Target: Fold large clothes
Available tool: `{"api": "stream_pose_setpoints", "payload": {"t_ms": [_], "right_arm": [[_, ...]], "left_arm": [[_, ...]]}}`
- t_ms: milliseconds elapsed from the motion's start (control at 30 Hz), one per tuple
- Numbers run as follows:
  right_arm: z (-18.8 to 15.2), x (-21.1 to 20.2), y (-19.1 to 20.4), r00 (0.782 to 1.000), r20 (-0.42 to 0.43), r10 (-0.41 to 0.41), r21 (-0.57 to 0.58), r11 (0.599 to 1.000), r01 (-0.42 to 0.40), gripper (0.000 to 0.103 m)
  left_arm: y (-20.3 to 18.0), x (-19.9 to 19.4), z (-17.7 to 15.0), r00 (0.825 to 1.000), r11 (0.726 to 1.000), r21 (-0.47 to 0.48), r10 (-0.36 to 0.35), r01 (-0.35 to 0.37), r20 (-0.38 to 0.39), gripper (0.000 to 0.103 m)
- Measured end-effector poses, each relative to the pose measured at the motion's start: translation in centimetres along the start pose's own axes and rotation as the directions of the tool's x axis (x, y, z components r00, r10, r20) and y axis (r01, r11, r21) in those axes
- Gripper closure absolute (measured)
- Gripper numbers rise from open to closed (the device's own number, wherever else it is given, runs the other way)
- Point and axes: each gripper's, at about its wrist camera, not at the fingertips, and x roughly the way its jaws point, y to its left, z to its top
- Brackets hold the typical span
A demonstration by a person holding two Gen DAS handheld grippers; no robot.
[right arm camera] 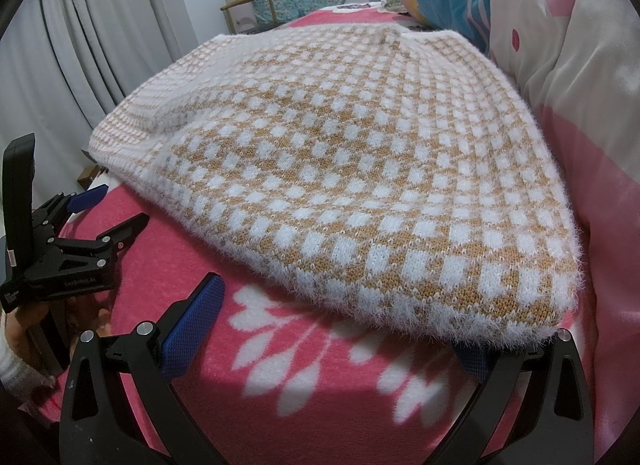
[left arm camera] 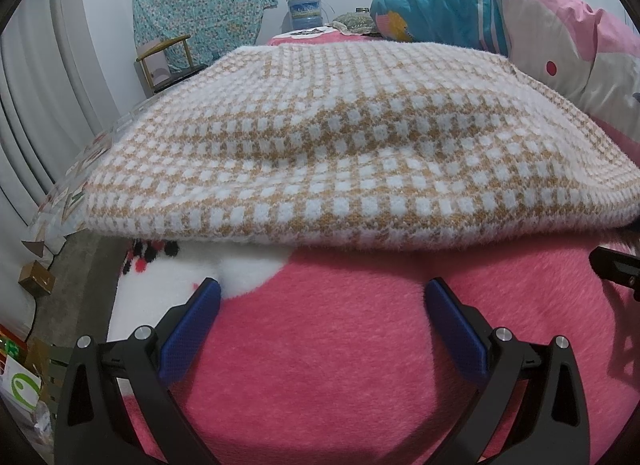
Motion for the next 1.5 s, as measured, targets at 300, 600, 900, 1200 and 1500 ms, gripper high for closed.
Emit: {"api": "stream_pose_setpoints", "payload": {"t_ms": [300, 600, 900, 1200, 1500], "right_arm": [[0.0, 0.0, 0.1, 1.000, 0.001, 0.001, 0.000, 1.000, -0.001, 0.006], [-0.4, -0.7, -0.2, 1.000, 0.005, 0.001, -0.004, 1.000, -0.001, 0.006], [-0.7, -0.9, -0.5, 1.000, 0.009, 0.004, -0.003, 1.000, -0.004, 0.007], [-0.7, -0.8, -0.4, 1.000, 0.012, 0.002, -0.002, 1.000, -0.002, 0.007], [-0.6, -0.8, -0.4, 1.000, 0.009, -0.001, -0.003, 1.000, 0.001, 0.006]], "left_arm": [[0.0, 0.1, -0.1, 1.000, 1.000, 0.002, 0.000, -0.001, 0.005, 0.003], [1.1, 0.6, -0.2, 0.998, 0.997, -0.034, -0.065, 0.065, 0.007, 0.003], [1.3, 0.4, -0.2, 0.998, 0.998, -0.028, -0.059, 0.059, 0.000, 0.003], [1.0, 0.2, -0.3, 0.999, 0.999, -0.019, -0.049, 0.050, 0.013, 0.003], [1.0, -0.1, -0.7, 0.999, 0.999, -0.015, -0.044, 0.045, 0.030, 0.003]]}}
